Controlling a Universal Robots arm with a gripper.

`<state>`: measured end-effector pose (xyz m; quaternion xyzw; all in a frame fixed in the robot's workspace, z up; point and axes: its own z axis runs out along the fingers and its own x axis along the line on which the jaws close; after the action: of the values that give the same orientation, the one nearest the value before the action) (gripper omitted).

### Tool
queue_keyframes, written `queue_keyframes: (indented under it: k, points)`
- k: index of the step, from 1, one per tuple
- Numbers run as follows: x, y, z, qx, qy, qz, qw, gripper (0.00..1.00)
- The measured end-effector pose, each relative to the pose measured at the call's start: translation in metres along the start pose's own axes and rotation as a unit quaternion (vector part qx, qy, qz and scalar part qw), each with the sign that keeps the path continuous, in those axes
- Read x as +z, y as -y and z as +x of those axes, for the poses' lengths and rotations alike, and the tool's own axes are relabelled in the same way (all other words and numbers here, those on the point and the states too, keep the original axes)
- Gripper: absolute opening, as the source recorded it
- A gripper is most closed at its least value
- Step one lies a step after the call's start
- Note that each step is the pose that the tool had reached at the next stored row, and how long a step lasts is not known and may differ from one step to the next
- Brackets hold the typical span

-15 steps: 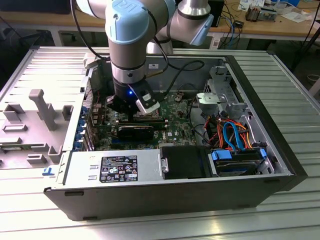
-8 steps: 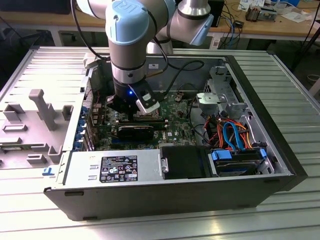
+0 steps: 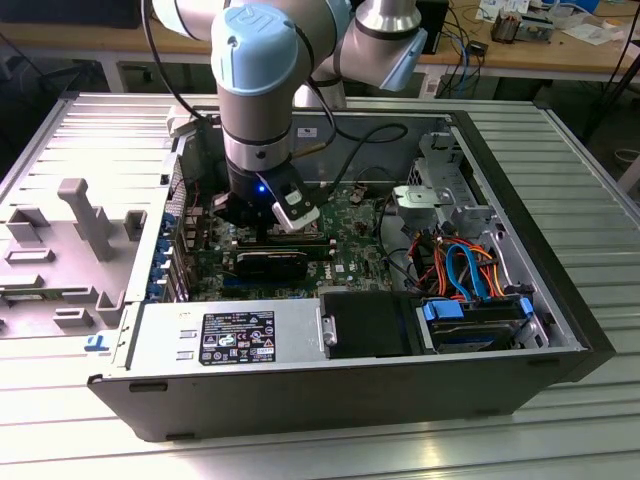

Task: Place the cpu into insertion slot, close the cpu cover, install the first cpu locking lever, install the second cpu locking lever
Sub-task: 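Install the second cpu locking lever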

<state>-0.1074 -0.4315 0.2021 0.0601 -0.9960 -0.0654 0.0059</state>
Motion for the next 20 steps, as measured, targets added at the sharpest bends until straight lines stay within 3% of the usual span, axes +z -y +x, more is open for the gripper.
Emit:
queue_keyframes:
  k: [6,7,9,13,16,18,20]
  points:
    - [-0.0104,-0.0022,-0.0027,0.000,-0.0004,0.0021,1.0000,0.11]
    - [-0.0109,-0.0018,-0.0079,0.000,-0.0020,0.0019,1.0000,0.11]
    - [-0.0110,-0.0011,-0.0240,0.001,-0.0102,0.0011,0.9999,0.11]
    - [-0.0110,-0.0021,-0.0397,0.002,-0.0188,0.0002,0.9998,0.11]
    - [-0.0110,-0.0064,-0.0481,0.003,-0.0214,0.0064,0.9997,0.11]
    - [-0.0132,-0.0068,-0.0486,0.003,-0.0219,0.0098,0.9997,0.11]
    - [-0.0201,-0.0077,-0.0497,0.003,-0.0226,0.0142,0.9996,0.11]
